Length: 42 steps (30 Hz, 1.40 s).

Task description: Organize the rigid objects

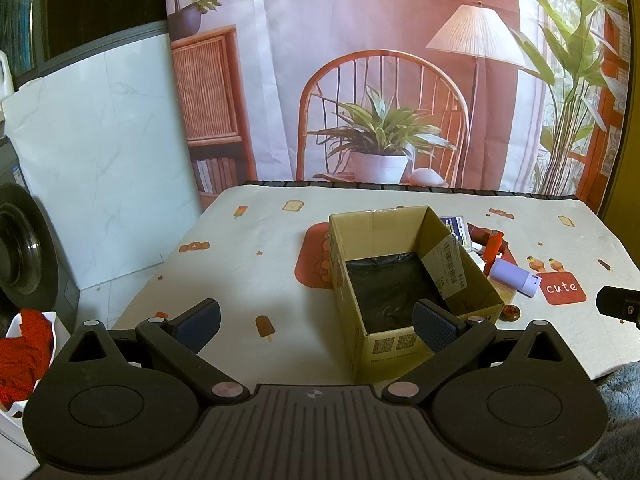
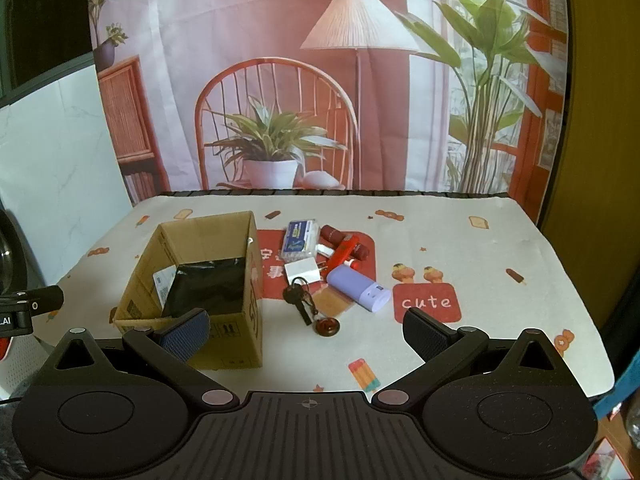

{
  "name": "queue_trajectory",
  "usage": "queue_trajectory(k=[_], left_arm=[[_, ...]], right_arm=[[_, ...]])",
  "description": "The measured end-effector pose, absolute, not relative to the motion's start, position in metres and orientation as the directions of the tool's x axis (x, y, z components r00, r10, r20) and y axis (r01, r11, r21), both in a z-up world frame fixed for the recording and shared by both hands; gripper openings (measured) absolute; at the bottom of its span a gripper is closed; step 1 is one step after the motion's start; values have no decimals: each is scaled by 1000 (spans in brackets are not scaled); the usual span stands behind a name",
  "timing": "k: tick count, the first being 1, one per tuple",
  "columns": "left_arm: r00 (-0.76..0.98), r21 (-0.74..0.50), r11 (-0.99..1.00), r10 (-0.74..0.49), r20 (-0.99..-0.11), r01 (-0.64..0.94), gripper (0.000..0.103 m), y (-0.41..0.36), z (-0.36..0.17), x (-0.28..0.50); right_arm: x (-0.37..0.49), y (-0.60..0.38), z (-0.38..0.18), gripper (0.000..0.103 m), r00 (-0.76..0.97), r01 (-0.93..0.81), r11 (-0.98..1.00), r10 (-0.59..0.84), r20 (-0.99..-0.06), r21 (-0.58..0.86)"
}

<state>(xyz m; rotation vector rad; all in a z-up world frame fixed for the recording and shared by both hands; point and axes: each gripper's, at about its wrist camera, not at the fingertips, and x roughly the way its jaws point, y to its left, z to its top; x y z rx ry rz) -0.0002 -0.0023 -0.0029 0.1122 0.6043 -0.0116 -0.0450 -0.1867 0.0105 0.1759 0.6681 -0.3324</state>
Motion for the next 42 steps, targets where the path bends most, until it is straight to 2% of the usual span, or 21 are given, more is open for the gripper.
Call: queue_trajectory(k=[42], left_arm=[[827,93,995,17,-562,42,103,0,3,-7]], right_arm=[[-51,-179,13,103,743,356,933,-253,-619,46]])
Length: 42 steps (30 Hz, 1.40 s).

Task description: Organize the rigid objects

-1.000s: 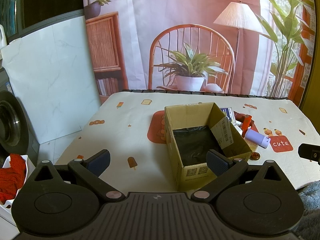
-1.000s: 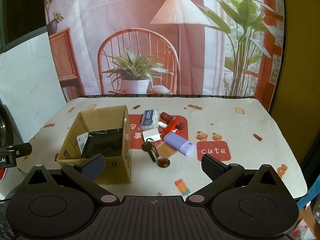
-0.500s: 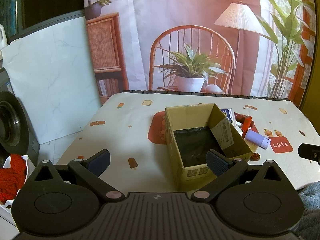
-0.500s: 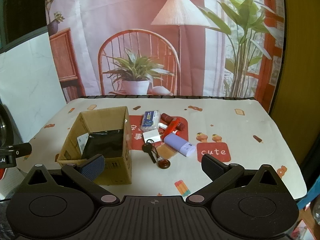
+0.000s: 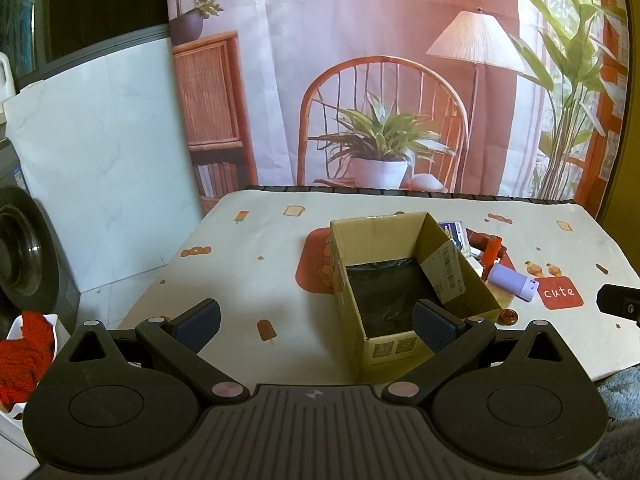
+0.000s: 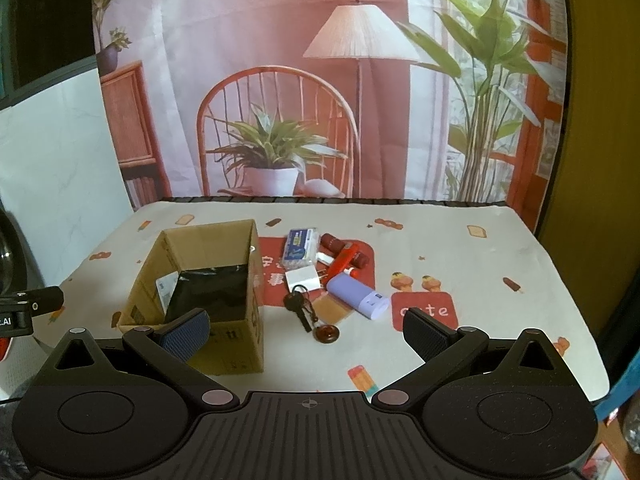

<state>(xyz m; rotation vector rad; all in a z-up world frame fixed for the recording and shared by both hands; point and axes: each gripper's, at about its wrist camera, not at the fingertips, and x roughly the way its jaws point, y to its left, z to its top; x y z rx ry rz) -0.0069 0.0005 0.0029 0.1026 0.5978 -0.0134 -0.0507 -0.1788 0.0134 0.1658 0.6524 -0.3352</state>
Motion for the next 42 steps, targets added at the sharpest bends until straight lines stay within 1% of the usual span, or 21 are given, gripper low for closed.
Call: queue_trajectory(k=[17,30,32,36,42], left_arm=[[817,93,995,15,-576,47,103,-1,3,-3],[786,84,994,-8,-618,76,103,-1,-2,12],[786,76,993,-28,-617,95,103,-1,-1,17],[792,85,987,-54,-608,133,103,-8,2,27],[802,83,986,-70,-594,147,103,-17,7,55]], right_arm=[[-48,-190,13,103,733,366,928,-244,-635,65],[-44,-196,7,103,729,366,928,-235,-643,75],[-40,-202,6,103,736,364,927,-227,-638,90],[-31,-219,6,103,774,343,923,-173,-609,174],[-15,-238,10,103,794,342,924,-185,-580,172]])
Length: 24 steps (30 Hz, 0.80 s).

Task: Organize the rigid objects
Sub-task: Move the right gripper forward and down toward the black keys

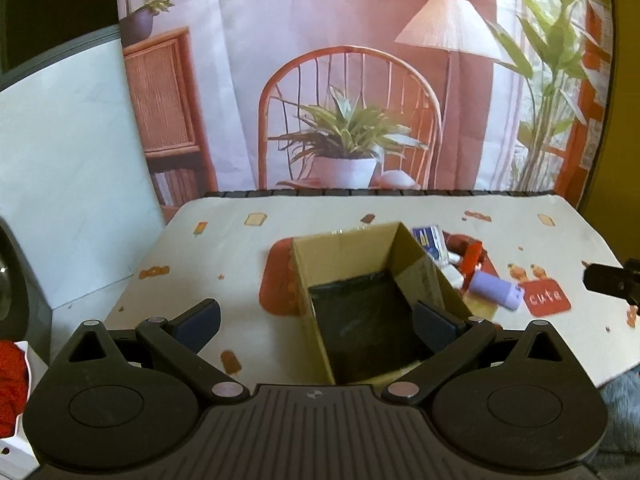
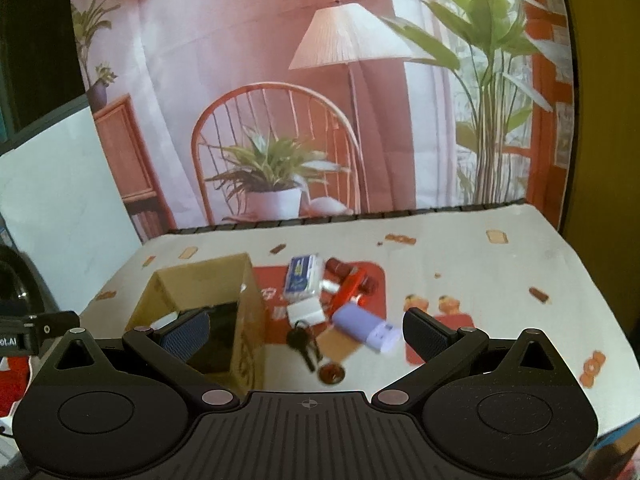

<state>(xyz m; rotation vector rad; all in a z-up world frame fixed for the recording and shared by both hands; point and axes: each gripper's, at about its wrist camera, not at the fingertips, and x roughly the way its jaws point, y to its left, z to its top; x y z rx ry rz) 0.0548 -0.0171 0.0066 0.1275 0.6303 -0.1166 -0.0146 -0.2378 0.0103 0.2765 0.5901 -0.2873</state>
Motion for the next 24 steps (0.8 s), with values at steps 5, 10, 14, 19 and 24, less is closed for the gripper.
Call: queue_trajectory(k=[5,10,14,19,24], left_arm=[[804,57,992,-61,-591,116,103,-20,5,88],[795,32,996,-43,-605,78,103,-23,-5,121],[779,-10,999,-45,-625,50,103,-18,-16,140],[769,-63,998,-64,-637,31,103,-11,-29,154],[761,-36,999,-39,-647,21,103,-13,-41,163]], right_arm=[[2,-259,7,103,784,352,924,-202,-587,152],[22,-278,-4,103,755,364,922,-212,-620,129],[37,-288,-13,103,735,383,919,-244,-632,91],[55,-301,-20,103,723,409,910,-279,-633,65],[69,-311,-24,103,723,425,902,-286,-629,78]])
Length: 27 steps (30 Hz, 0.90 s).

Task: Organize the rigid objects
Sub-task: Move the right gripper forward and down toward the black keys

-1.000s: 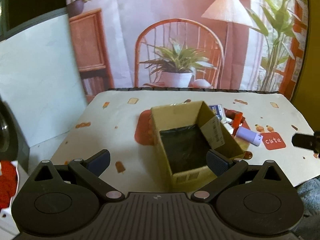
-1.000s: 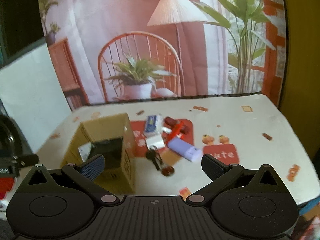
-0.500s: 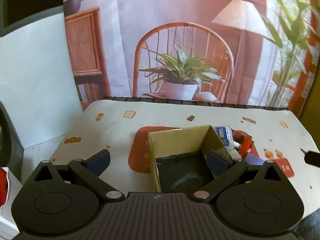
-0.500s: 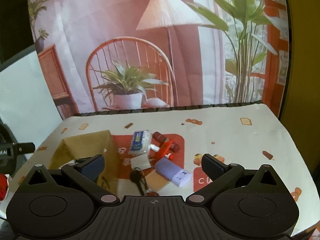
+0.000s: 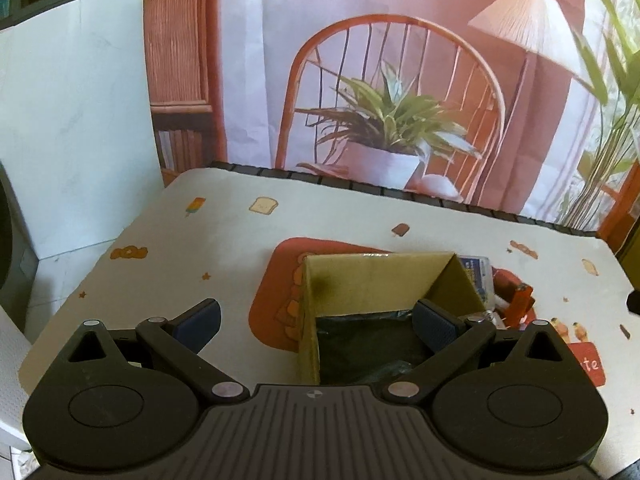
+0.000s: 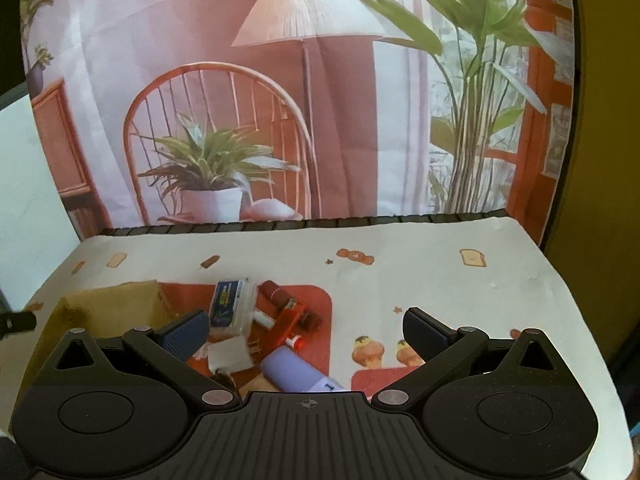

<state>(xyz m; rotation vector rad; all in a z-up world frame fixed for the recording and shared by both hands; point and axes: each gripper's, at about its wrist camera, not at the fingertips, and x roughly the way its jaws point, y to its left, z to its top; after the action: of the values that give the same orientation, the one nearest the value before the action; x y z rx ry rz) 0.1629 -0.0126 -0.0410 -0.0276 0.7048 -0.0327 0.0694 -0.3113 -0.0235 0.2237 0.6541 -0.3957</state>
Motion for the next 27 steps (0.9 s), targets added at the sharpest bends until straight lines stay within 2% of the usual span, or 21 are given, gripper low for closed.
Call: queue_trajectory(k=[9,13,27], left_arm=[[739,-12,1000,-28,-674,27,102,-16,-60,175],[726,-22,999,-35,-687,28,97,-17,-64,177],[703,-22,1000,-31,-710,21,97,-17,-73,186]], right_arm=[[87,-313,-39,103,714,411,908,-262,-649,86],[91,-311,-48,103,704,413,906,-255,-663,90],[99,-301,-77,103,666,400,913,-232,-709,78]])
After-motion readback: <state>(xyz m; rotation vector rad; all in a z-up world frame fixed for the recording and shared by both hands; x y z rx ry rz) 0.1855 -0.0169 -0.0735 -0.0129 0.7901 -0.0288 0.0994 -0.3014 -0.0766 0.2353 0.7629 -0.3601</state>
